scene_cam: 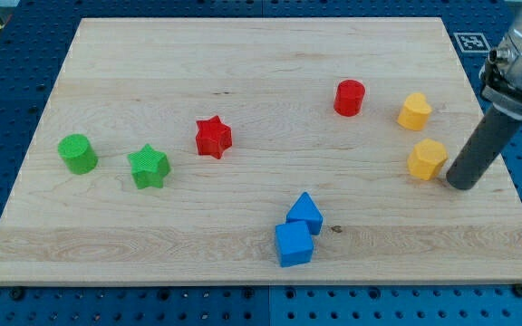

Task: Slide the yellow hexagon to the bottom right

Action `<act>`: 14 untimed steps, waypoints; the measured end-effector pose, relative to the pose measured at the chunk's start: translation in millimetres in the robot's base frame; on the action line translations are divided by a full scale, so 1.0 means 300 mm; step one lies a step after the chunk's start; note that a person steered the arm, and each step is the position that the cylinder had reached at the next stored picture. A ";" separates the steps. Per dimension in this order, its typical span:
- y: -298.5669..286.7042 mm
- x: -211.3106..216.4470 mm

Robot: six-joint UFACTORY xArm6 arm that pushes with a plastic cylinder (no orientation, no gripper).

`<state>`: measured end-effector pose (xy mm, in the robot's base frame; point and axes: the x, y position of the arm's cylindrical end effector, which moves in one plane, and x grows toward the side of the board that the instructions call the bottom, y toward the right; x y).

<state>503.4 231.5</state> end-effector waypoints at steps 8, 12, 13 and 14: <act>-0.064 0.052; -0.157 -0.028; -0.157 0.046; -0.146 0.100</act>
<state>533.3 187.8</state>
